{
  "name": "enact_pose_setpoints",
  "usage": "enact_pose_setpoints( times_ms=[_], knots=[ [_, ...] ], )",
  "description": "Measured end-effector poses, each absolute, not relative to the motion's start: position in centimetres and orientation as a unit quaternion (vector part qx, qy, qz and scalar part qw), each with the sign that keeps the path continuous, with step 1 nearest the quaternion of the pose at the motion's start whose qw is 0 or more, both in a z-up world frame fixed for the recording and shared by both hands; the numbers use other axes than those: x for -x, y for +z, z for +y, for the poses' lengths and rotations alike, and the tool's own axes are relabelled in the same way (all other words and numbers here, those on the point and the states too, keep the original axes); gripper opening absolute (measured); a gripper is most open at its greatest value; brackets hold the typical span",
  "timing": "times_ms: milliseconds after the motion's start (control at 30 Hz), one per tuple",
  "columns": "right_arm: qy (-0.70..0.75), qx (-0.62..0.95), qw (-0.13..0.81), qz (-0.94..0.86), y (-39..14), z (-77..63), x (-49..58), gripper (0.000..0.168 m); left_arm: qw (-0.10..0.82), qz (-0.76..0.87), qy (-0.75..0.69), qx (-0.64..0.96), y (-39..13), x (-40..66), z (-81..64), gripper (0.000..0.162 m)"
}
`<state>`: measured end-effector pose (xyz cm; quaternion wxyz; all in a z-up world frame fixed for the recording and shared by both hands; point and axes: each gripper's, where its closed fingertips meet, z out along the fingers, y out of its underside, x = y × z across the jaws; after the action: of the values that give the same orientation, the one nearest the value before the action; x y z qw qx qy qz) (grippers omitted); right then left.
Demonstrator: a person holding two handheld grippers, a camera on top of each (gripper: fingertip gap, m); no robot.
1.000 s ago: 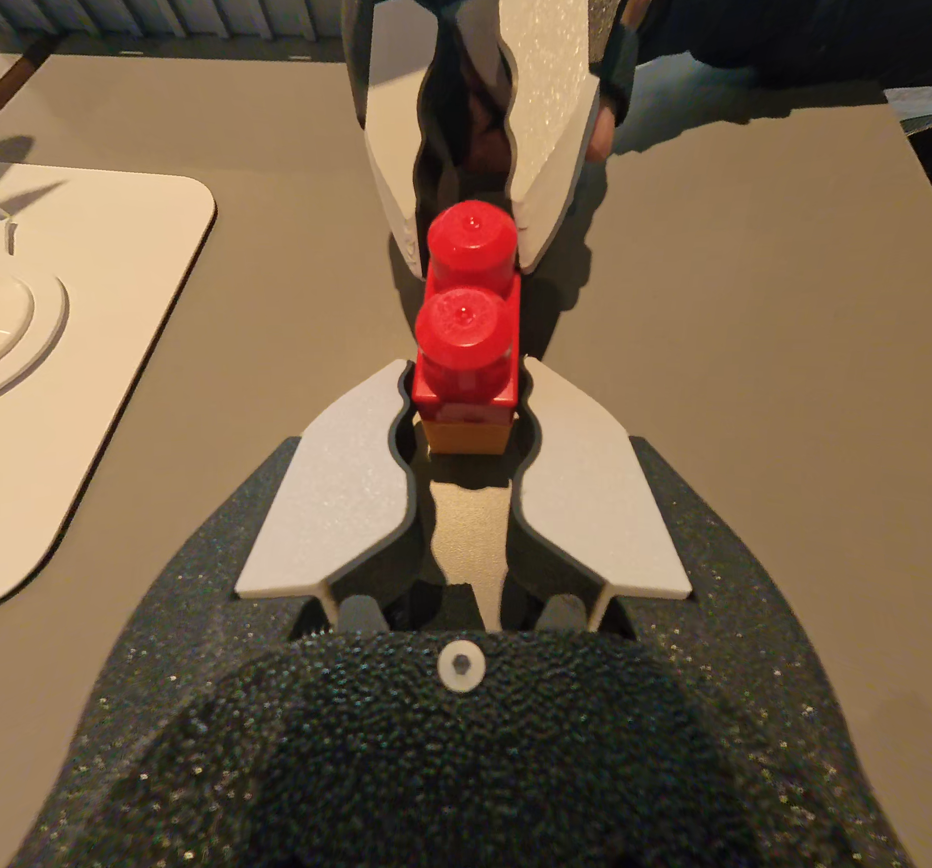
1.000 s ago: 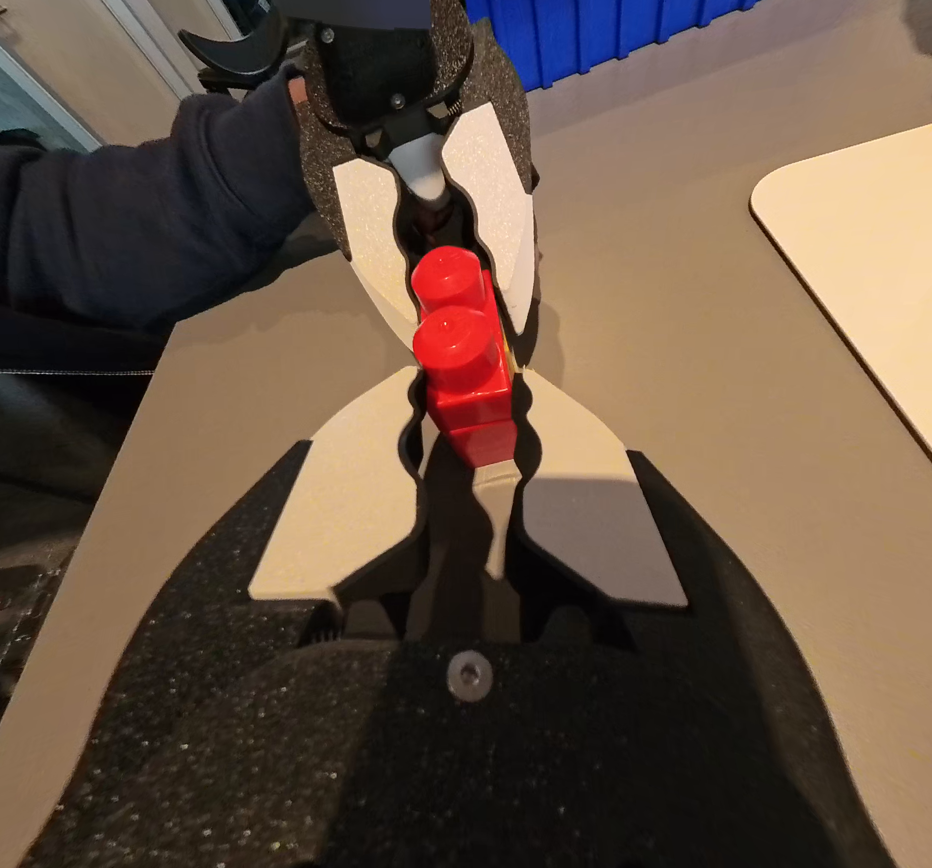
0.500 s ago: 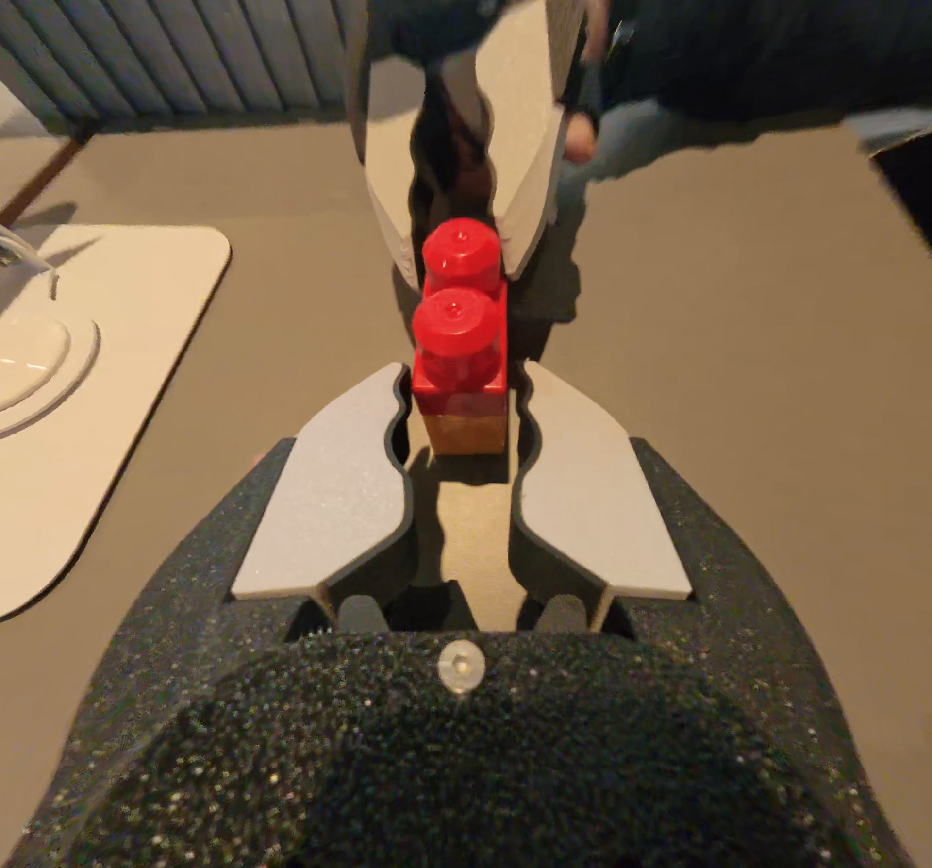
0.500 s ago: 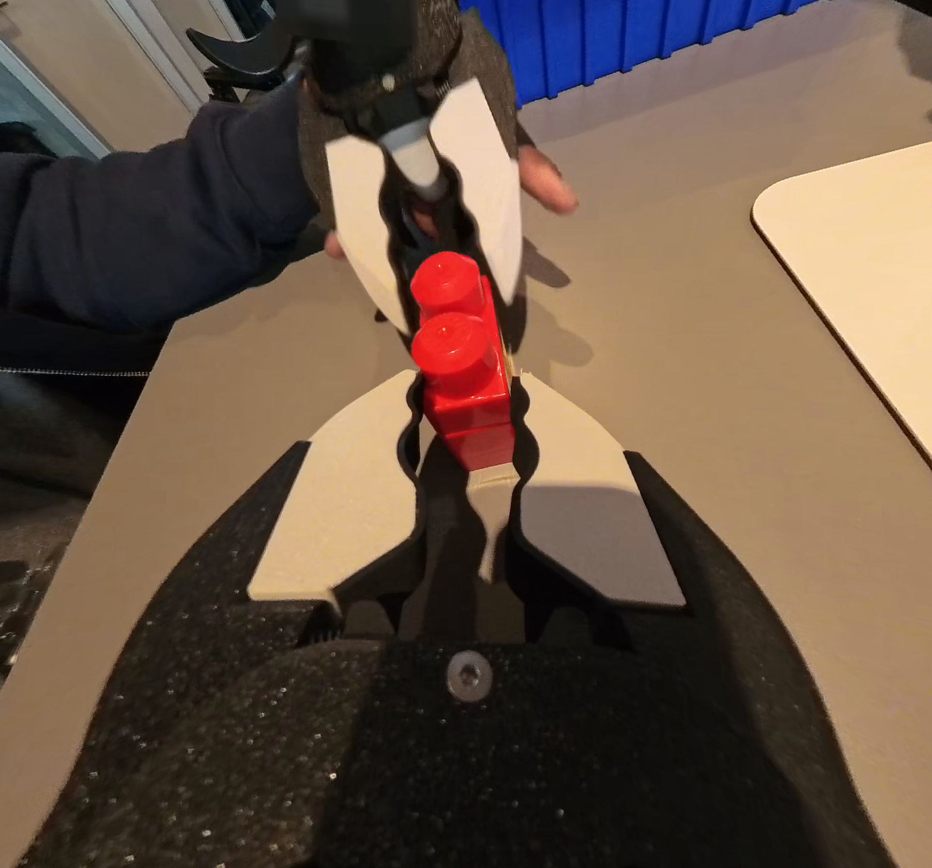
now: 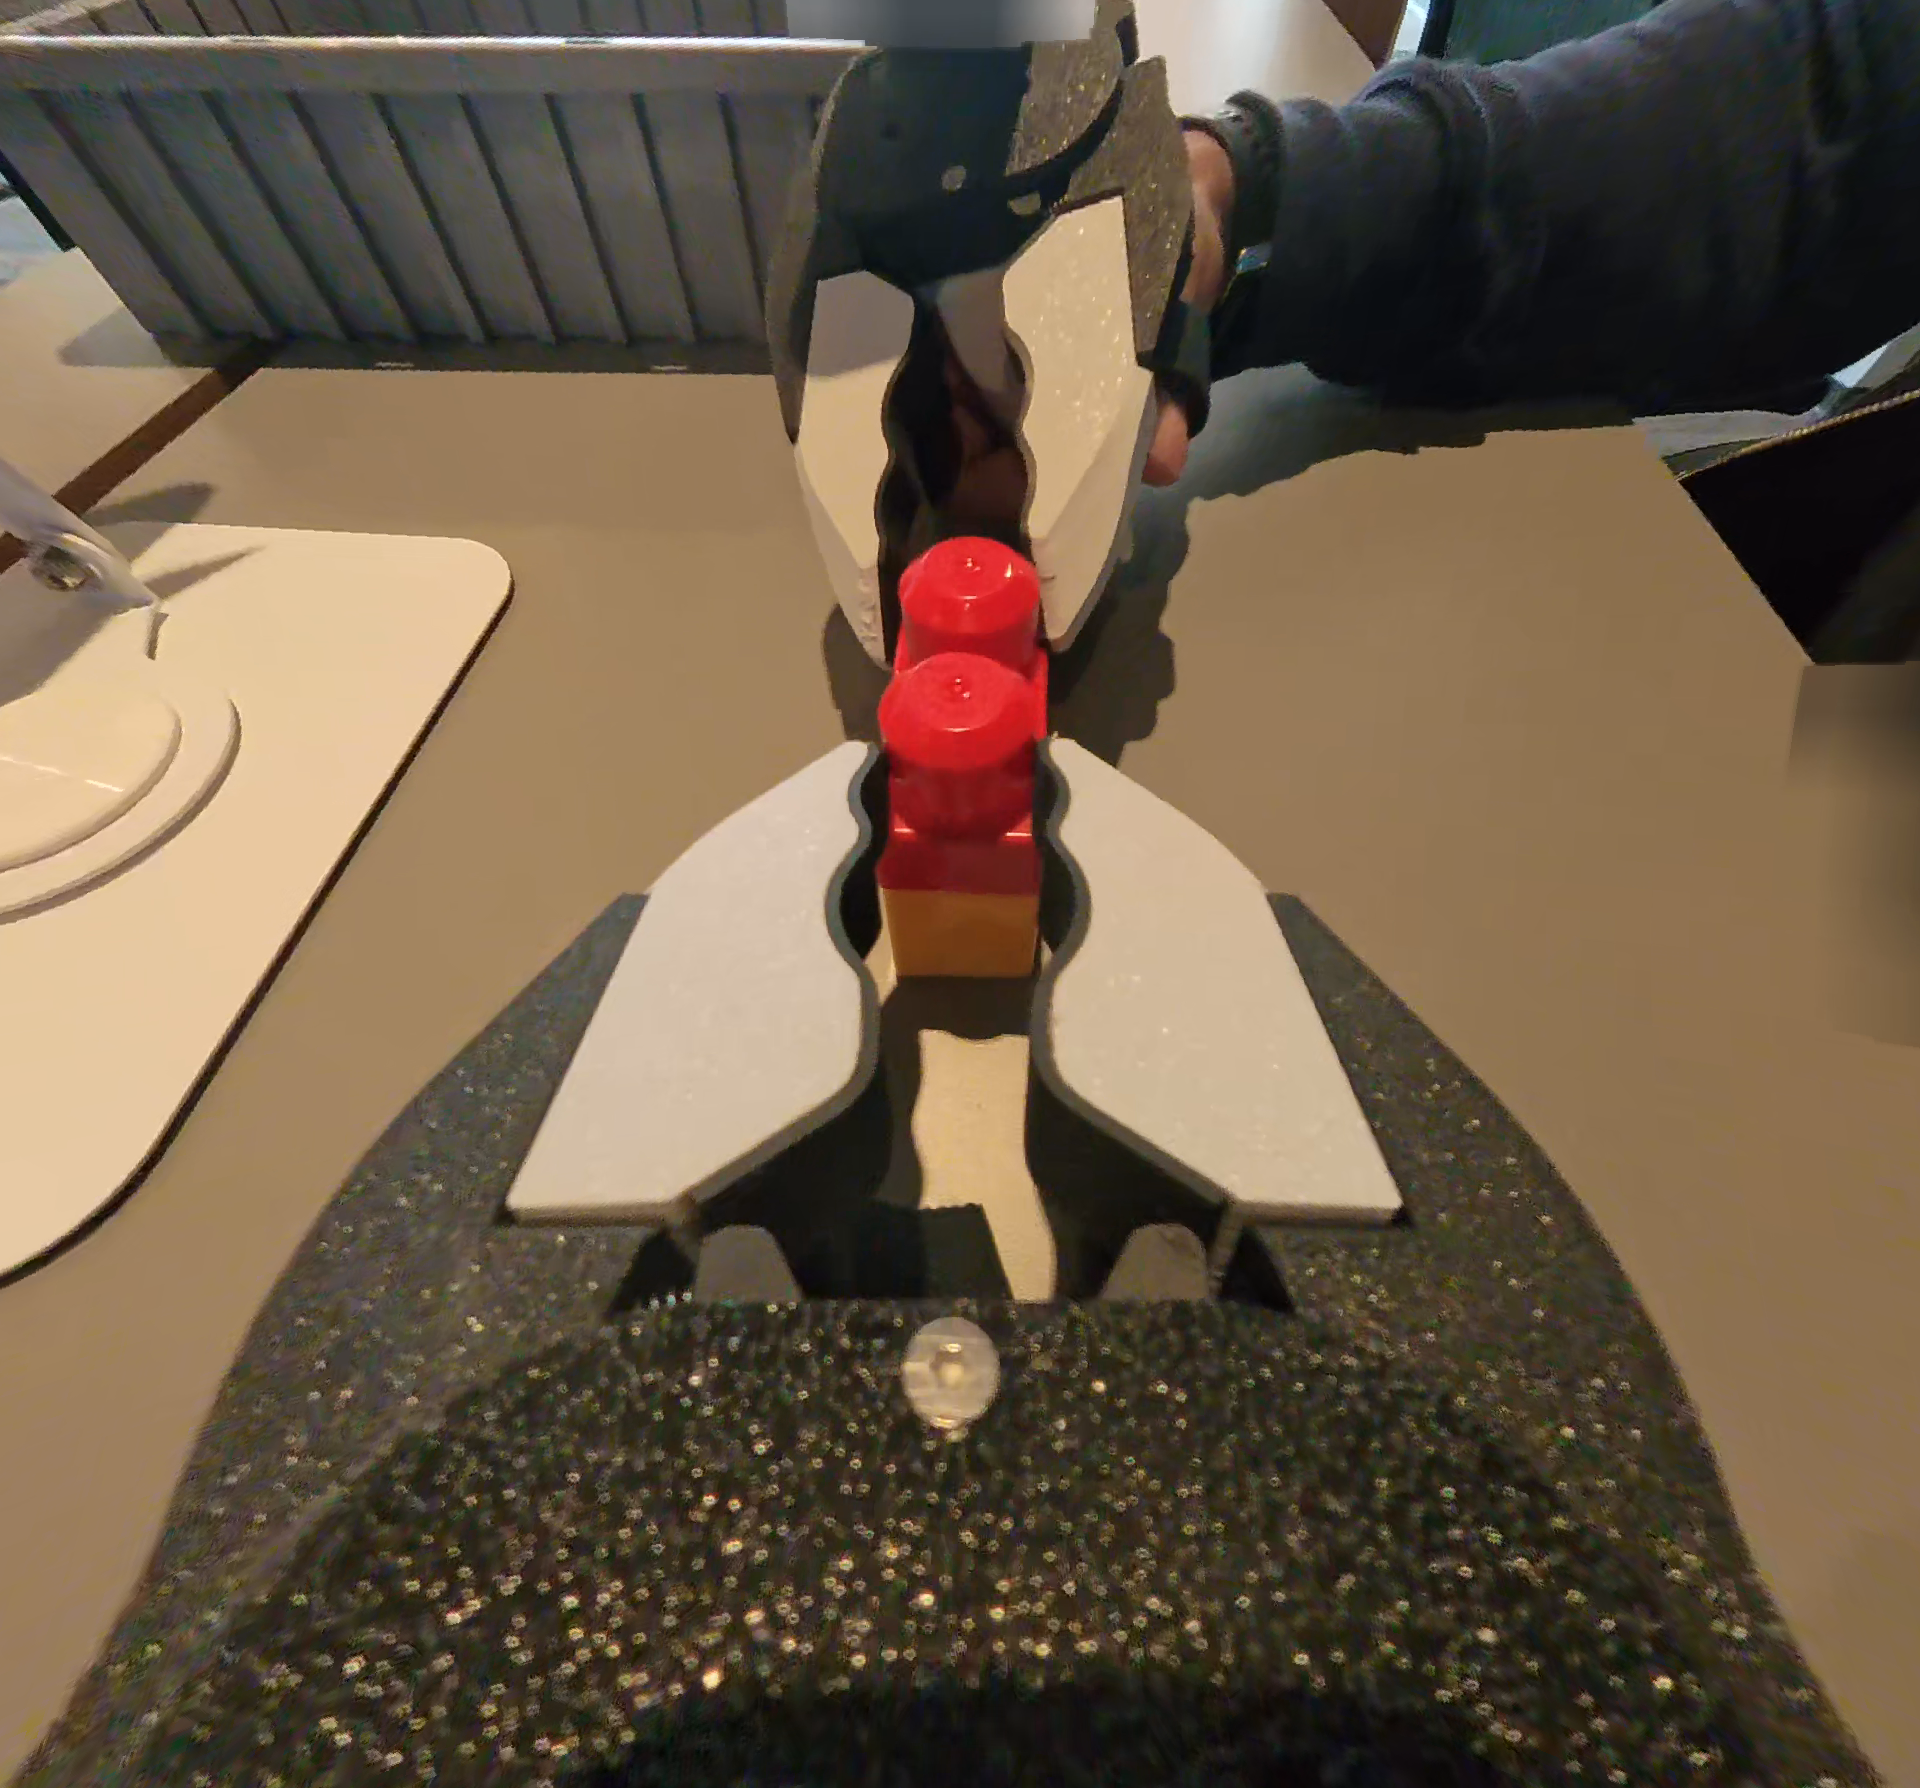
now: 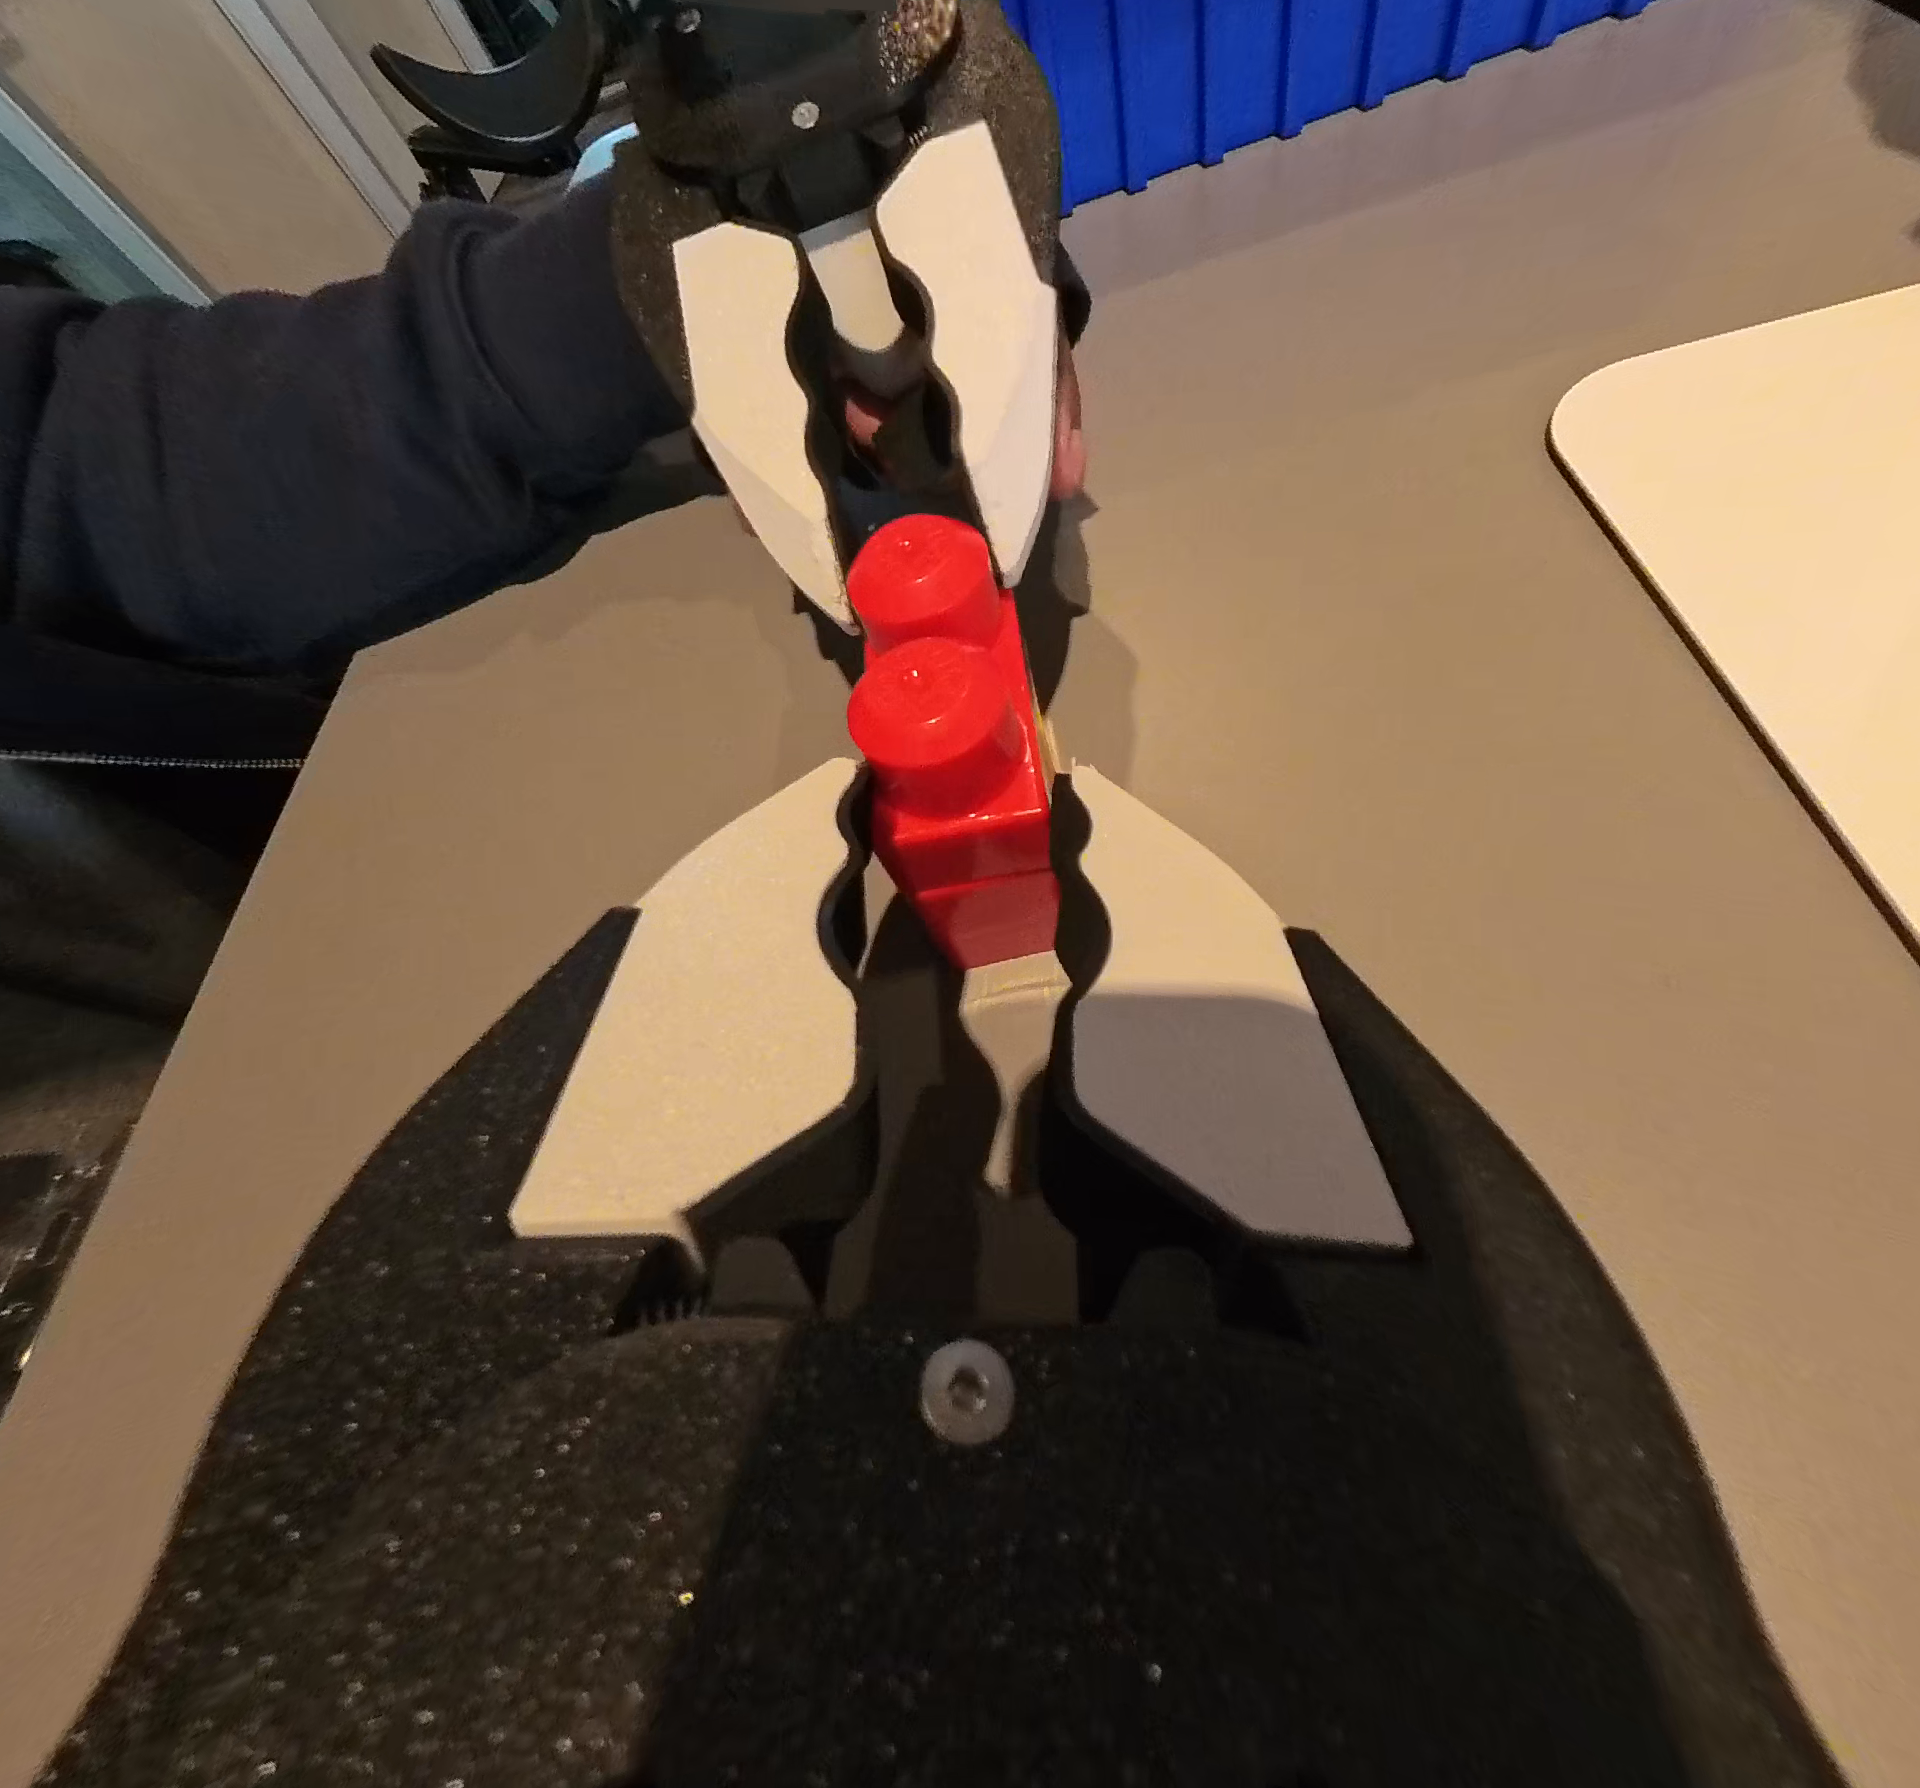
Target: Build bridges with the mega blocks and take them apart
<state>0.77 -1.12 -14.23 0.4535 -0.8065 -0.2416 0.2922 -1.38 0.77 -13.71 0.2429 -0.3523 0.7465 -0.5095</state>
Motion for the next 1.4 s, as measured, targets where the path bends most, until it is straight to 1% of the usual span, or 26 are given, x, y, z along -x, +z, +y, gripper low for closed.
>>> enact_pose_setpoints(
  times_ms=[567, 833, 900, 967, 1033, 1133, 1167, 1233, 1267, 1333, 1400],
  knots=[
    [0.294, 0.817, 0.439, -0.229, -14.6, -1.2, -0.6, 0.036, 0.230, 0.749, -0.505, 0.363, -14.1, 1.3, 0.7, 0.027],
    [0.254, 0.807, 0.461, -0.268, -14.5, -2.0, -0.3, 0.035, 0.268, 0.756, -0.497, 0.331, -13.7, 1.6, 0.0, 0.027],
    [0.256, 0.804, 0.463, -0.273, -14.4, -2.5, -0.3, 0.036, 0.272, 0.733, -0.519, 0.347, -12.9, 1.4, 0.8, 0.034],
    [0.258, 0.802, 0.463, -0.276, -14.4, -2.8, -0.5, 0.037, 0.265, 0.725, -0.533, 0.347, -12.6, 1.9, 1.1, 0.034],
    [0.260, 0.804, 0.458, -0.276, -14.5, -2.9, -0.6, 0.039, 0.254, 0.743, -0.515, 0.344, -13.3, 2.3, 1.1, 0.035],
    [0.243, 0.815, 0.443, -0.284, -15.2, -3.0, -0.7, 0.043, 0.241, 0.764, -0.498, 0.333, -14.1, 2.4, 0.5, 0.043],
    [0.235, 0.819, 0.436, -0.290, -15.5, -3.1, -0.6, 0.045, 0.240, 0.768, -0.492, 0.333, -14.3, 2.2, 0.4, 0.047],
    [0.210, 0.828, 0.422, -0.302, -16.2, -3.0, -0.4, 0.048, 0.261, 0.773, -0.474, 0.331, -14.5, 1.3, 0.7, 0.062],
    [0.195, 0.833, 0.414, -0.310, -16.7, -3.0, -0.2, 0.049, 0.265, 0.778, -0.468, 0.325, -14.7, 1.0, 0.7, 0.063],
    [0.165, 0.843, 0.397, -0.323, -17.6, -2.8, 0.0, 0.047, 0.251, 0.796, -0.447, 0.321, -15.6, 0.9, 0.3, 0.060],
    [0.132, 0.854, 0.380, -0.329, -18.5, -2.5, -0.1, 0.040, 0.231, 0.821, -0.415, 0.316, -16.8, 1.0, -0.1, 0.047]
  ],
)
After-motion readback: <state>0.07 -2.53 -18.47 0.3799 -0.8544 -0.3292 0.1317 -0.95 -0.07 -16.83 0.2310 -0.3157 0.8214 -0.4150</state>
